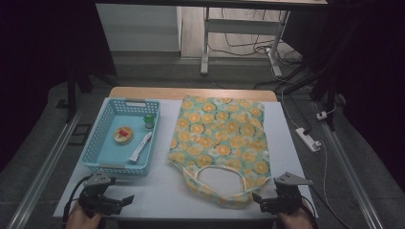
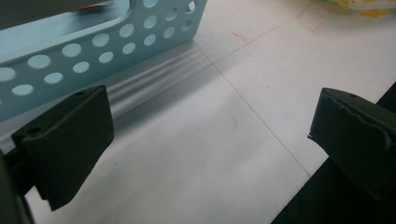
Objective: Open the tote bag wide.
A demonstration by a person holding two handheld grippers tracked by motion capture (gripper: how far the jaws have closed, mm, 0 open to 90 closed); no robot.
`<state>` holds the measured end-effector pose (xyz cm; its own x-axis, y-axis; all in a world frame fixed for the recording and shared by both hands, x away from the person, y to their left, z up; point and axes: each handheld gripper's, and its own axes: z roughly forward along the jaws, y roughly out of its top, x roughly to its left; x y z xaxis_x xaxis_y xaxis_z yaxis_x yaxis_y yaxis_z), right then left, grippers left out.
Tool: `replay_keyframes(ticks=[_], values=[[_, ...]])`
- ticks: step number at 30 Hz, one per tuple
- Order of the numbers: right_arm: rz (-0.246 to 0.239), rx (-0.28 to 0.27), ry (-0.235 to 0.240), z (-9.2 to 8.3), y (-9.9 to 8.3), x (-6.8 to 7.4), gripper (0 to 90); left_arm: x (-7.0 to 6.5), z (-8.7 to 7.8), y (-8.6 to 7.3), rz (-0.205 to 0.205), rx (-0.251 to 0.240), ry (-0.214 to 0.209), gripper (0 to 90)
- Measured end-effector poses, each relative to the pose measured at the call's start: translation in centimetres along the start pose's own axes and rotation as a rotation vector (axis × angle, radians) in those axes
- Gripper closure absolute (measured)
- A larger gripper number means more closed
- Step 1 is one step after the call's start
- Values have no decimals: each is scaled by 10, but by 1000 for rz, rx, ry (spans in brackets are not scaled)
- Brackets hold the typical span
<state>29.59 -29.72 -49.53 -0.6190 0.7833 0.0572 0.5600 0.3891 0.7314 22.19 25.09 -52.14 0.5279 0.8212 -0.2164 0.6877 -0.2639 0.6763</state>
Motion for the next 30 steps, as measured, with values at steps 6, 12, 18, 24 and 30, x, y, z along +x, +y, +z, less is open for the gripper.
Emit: replay_keyframes(ticks=[6,12,18,24,30], values=[[-16,-2,7,0,2,4,0,0,0,0,-2,0,1,0],[-34,-15,6,-3,6,7,0,0,0,0,-3,4,-1,0],[-68,-14,18,0,10,13,0,0,1,0,-4,4,-1,1],[-89,-30,48,2,13,18,0,0,1,0,-5,8,0,2],[-120,-37,87,5,21,28,0,1,1,0,-7,9,0,3]])
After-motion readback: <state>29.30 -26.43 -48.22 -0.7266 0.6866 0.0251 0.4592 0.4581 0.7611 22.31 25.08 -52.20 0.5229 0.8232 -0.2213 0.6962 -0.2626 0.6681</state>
